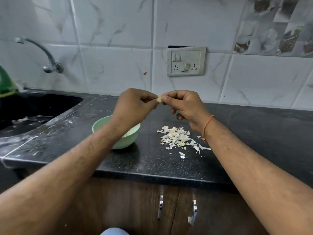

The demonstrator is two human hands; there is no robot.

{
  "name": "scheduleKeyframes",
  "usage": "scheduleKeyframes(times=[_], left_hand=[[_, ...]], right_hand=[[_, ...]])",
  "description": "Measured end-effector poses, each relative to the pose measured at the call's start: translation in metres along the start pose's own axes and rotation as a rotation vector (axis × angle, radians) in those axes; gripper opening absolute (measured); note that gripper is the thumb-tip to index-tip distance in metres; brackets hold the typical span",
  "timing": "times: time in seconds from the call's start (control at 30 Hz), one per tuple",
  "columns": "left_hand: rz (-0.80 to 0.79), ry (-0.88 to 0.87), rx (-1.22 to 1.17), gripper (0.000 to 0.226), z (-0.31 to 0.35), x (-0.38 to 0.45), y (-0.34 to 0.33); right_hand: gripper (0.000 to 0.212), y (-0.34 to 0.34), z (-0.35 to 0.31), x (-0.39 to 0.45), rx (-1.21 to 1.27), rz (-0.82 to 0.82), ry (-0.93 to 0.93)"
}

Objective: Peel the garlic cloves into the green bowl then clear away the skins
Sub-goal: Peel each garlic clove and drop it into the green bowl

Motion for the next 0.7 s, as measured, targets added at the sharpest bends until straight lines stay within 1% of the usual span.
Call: scheduleKeyframes(times=[0.17,0.27,0.37,0.47,0.57,0.63,0.7], left_hand=[[-0.146,-0.079,0.317,0.007,-0.028,0.002,0.052],[-0.193,-0.095,0.474,0.010,-0.050,-0.003,0.067],[-0.211,-0.086,0.558,0.012,-0.062,-0.006,0.071],[-0.191,-0.055,0.561,0.018,-0.064,-0.005,0.068],[-0.138,-0.048,0.471,0.025,-0.056,-0.002,0.058],[-0.087,-0.052,0.363,0.021,-0.043,-0.004,0.047],[-0.054,-0.070,0.250,0.013,-0.023,-0.009,0.030]], right_hand=[[0.010,-0.061,0.009,-0.021,-0.086,-0.130,-0.039],[0.007,-0.091,0.012,-0.028,-0.173,-0.190,0.023],[0.005,-0.104,0.013,-0.029,-0.305,-0.194,0.095],[0.007,-0.095,0.012,-0.029,-0.392,-0.166,0.129],[0.008,-0.067,0.016,-0.027,-0.415,-0.117,0.143],[0.009,-0.039,0.024,-0.025,-0.452,-0.072,0.142],[0.014,-0.008,0.037,-0.025,-0.542,-0.037,0.142]])
Point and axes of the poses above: each hand's wrist, its own x-axis towards the middle knuckle, its own y-axis out of the back of the hand, z = x × y, the point moved 6 cm from there along x, towards the middle knuckle, and after that the axes turned 15 degrees about z, right-handed, at the moved point
